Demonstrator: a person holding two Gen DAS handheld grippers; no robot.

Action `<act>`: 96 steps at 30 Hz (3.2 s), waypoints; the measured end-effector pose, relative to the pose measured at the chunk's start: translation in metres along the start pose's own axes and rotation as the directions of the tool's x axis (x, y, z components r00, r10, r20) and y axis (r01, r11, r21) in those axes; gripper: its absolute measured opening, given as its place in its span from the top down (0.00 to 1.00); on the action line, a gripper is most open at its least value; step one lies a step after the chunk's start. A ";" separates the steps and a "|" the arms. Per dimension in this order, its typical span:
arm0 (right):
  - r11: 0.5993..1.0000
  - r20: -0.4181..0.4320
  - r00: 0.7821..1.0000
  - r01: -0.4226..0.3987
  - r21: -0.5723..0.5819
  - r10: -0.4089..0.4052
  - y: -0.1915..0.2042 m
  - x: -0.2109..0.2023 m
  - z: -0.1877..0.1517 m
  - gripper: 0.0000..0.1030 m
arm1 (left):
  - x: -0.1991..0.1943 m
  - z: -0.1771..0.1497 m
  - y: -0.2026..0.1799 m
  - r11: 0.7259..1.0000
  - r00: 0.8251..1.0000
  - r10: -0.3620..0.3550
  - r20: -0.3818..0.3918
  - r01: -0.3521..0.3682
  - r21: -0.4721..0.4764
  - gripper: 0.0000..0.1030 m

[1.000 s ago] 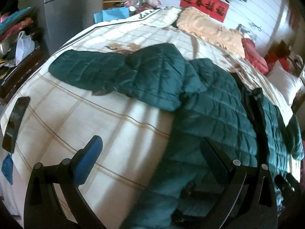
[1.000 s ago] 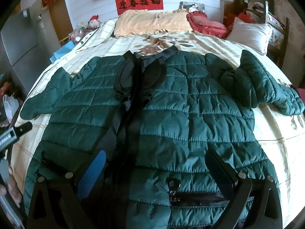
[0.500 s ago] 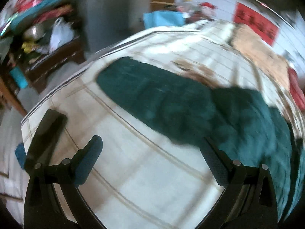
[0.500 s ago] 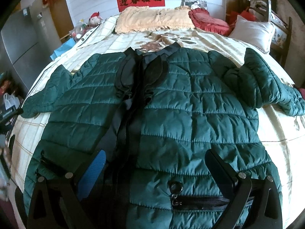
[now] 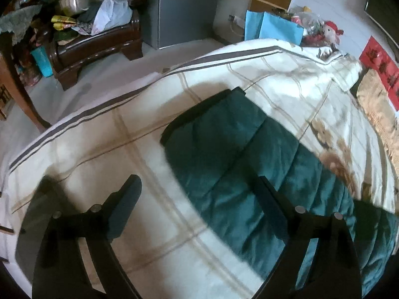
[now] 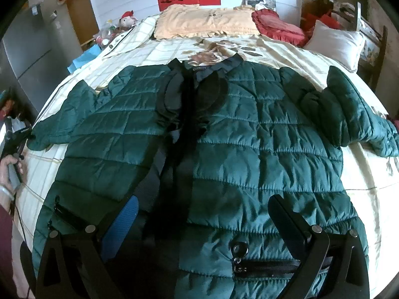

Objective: Fold large clothes
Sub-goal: 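Grasp the jacket sleeve cuff with the left gripper and lift it, then fold the held sleeve across the jacket body toward the right gripper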

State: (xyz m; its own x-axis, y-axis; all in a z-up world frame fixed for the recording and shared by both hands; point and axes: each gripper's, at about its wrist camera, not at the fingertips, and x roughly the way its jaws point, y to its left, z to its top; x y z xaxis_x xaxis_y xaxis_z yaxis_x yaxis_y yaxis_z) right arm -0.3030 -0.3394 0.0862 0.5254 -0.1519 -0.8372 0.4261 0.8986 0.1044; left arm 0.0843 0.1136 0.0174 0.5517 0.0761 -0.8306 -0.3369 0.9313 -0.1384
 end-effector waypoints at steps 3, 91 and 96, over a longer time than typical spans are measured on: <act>1.000 -0.009 1.000 0.005 -0.004 -0.006 0.001 0.002 0.000 0.00 | 0.006 0.007 0.001 0.999 0.999 -0.041 0.005 0.041 -0.030 0.34; 0.987 0.030 0.999 -0.029 0.157 0.024 -0.074 -0.031 -0.018 0.00 | -0.231 -0.299 -0.291 0.475 0.793 -0.507 -0.338 0.584 0.658 0.43; 0.991 0.051 0.997 -0.068 0.115 0.063 -0.065 -0.032 0.004 0.00 | -0.250 -0.273 -0.254 0.518 0.852 -0.472 -0.228 0.477 0.710 0.43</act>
State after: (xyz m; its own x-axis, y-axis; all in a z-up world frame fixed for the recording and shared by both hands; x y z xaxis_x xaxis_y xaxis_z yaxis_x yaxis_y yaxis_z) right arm -0.3440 -0.3946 0.1083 0.5882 -0.1162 -0.8003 0.4708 0.8538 0.2221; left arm -0.1769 -0.2397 0.1131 0.4550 -0.4559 -0.7650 0.6303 0.7717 -0.0850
